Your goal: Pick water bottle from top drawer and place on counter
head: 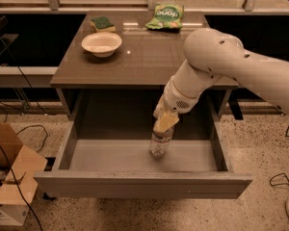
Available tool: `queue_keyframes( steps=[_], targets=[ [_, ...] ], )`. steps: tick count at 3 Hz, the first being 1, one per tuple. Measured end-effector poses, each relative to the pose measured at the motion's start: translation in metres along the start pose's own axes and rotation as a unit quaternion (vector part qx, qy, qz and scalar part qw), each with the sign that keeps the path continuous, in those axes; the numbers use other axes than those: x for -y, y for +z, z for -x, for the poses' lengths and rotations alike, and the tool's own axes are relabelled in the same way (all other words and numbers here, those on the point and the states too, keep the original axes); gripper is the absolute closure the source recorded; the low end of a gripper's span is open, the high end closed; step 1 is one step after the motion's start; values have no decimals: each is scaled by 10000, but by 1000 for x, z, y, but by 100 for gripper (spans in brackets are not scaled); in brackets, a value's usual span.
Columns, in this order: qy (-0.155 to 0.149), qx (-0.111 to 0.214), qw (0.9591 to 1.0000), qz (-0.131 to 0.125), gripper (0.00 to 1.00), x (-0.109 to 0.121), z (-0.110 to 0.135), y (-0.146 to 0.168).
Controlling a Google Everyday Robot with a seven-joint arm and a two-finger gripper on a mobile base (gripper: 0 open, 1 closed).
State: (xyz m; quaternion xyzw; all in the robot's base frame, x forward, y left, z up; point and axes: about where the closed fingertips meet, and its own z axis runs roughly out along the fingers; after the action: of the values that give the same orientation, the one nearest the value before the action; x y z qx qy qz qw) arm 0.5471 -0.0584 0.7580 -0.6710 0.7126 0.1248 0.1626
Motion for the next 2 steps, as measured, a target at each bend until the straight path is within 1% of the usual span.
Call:
queue_keyframes(
  steps=[1,2],
  targets=[
    [-43,-17,10000,-68,95,5,-4,-5],
    [-122,114,9998,-139,100,6,1,-16]
  ],
)
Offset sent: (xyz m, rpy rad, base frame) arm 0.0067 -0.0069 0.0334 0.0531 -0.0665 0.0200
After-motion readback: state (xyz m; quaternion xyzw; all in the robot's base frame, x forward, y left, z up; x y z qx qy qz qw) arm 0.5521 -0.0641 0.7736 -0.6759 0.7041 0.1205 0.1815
